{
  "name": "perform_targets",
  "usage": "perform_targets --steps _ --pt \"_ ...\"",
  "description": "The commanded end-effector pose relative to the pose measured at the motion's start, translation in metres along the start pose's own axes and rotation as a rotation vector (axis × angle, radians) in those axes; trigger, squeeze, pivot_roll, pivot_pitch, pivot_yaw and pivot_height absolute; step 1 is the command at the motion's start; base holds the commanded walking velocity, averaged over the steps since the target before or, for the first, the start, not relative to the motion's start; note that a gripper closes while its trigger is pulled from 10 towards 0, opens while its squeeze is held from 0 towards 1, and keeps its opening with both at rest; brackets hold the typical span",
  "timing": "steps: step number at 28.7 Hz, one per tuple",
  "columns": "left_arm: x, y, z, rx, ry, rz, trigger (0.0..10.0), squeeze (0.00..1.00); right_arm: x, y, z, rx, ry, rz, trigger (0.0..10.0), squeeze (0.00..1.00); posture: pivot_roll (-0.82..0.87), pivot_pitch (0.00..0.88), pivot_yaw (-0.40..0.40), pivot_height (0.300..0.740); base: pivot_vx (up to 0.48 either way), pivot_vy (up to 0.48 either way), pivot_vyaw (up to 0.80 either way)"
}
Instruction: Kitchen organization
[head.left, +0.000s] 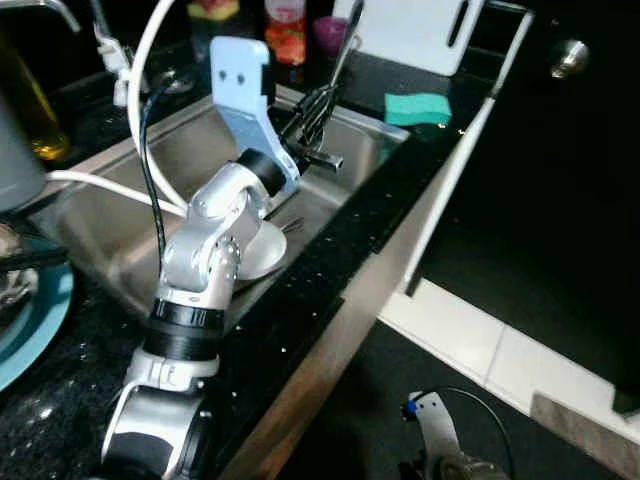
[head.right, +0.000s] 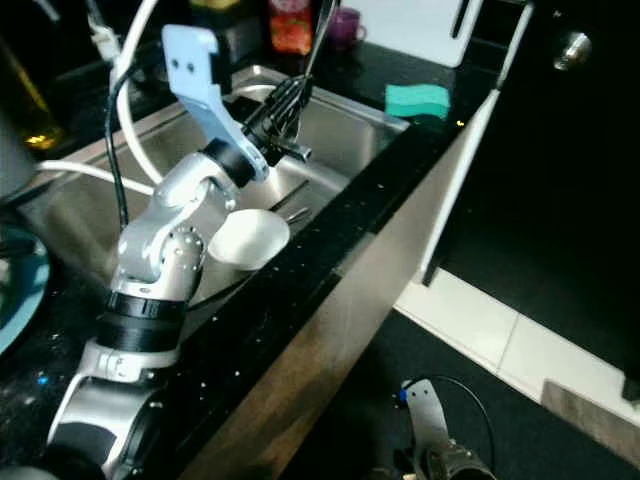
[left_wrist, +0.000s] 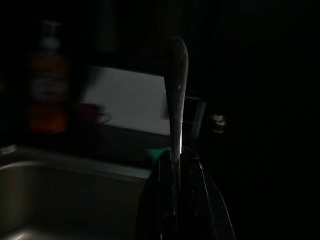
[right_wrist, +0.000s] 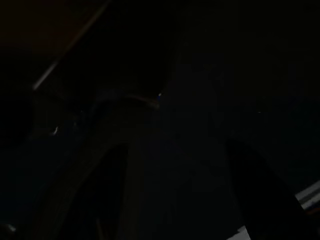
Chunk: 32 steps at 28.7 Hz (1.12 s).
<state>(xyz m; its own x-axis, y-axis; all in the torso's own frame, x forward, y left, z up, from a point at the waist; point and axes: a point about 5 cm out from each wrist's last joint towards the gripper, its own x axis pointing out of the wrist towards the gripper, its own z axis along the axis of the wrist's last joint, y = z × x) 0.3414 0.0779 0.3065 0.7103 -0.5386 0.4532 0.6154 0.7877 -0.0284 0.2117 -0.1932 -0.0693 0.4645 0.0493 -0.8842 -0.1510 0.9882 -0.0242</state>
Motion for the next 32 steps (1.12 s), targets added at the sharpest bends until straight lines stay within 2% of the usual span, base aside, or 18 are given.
perform_targets --steps 1,6,12,15,16,18,21,22,24,25,26,27,28,29,31,32 --pt "0.003 -0.004 0.001 0.014 0.012 -0.011 10.0 0.00 0.000 -0.001 -0.015 0.018 0.047 -0.001 10.0 0.00 0.03 0.102 0.009 0.740 0.000 -0.450 0.00" --pt "0.003 -0.003 0.001 0.043 0.024 -0.004 10.0 0.00 0.000 0.000 -0.015 0.018 0.048 0.002 10.0 0.00 0.03 0.104 0.008 0.740 0.000 -0.402 0.00" --pt "0.004 0.000 0.002 0.042 0.017 0.031 10.0 0.00 0.000 0.000 -0.016 0.021 0.047 0.005 10.0 0.00 0.02 0.105 0.009 0.740 0.000 0.000 0.00" --pt "0.003 0.007 0.003 0.075 0.026 0.061 10.0 0.00 0.000 0.000 -0.016 0.022 0.047 0.006 10.0 0.00 0.02 0.106 0.010 0.740 0.000 0.000 0.00" --pt "0.002 0.019 0.004 0.121 0.042 0.108 10.0 0.00 0.000 0.000 -0.016 0.022 0.046 0.007 10.0 0.00 0.02 0.108 0.010 0.740 0.000 0.000 0.00" --pt "0.001 0.024 0.005 0.137 0.048 0.124 10.0 0.00 0.000 0.000 -0.016 0.022 0.046 0.008 10.0 0.00 0.02 0.108 0.010 0.740 0.000 0.000 0.00" --pt "-0.001 0.042 0.005 0.284 0.105 0.177 10.0 0.00 0.000 0.001 -0.016 0.021 0.047 0.009 10.0 0.00 0.02 0.110 0.010 0.740 0.000 0.000 0.00" --pt "-0.003 0.054 0.006 0.405 0.149 0.195 10.0 0.00 0.000 0.001 -0.016 0.019 0.048 0.010 10.0 0.00 0.02 0.110 0.010 0.740 0.000 0.000 0.00" --pt "-0.005 0.066 0.007 0.509 0.184 0.200 10.0 0.00 0.000 0.001 -0.016 0.014 0.050 0.013 10.0 0.00 0.02 0.110 0.010 0.740 0.000 0.000 0.00" --pt "-0.005 0.066 0.007 0.509 0.184 0.200 10.0 0.00 0.000 0.001 -0.016 0.014 0.050 0.013 10.0 0.00 0.02 0.110 0.010 0.740 0.000 0.000 0.00" --pt "-0.006 0.073 0.007 0.583 0.217 0.201 10.0 0.00 0.000 0.001 -0.016 0.014 0.051 0.013 10.0 0.00 0.02 0.116 0.012 0.740 0.000 0.000 0.00" --pt "-0.006 0.073 0.007 0.583 0.217 0.201 10.0 0.00 0.000 0.001 -0.016 0.014 0.051 0.013 10.0 0.00 0.02 0.116 0.012 0.740 0.000 0.000 0.00" --pt "-0.007 0.077 0.007 0.634 0.242 0.201 10.0 0.00 0.000 0.001 -0.016 0.014 0.050 0.013 10.0 0.00 0.02 0.116 0.012 0.740 0.000 0.000 0.00" --pt "-0.009 0.087 0.004 0.788 0.318 0.183 10.0 0.00 0.000 0.001 -0.016 0.012 0.050 0.014 10.0 0.00 0.02 0.125 0.017 0.740 0.000 0.000 0.00" --pt "-0.011 0.093 0.000 0.920 0.385 0.141 10.0 0.00 0.000 0.001 -0.016 0.004 0.048 0.018 10.0 0.00 0.02 0.128 0.020 0.740 0.000 0.000 0.00" --pt "-0.011 0.094 -0.001 0.952 0.402 0.128 10.0 0.00 0.000 0.001 -0.016 -0.001 0.046 0.019 10.0 0.00 0.02 0.128 0.020 0.740 0.000 0.000 0.00"
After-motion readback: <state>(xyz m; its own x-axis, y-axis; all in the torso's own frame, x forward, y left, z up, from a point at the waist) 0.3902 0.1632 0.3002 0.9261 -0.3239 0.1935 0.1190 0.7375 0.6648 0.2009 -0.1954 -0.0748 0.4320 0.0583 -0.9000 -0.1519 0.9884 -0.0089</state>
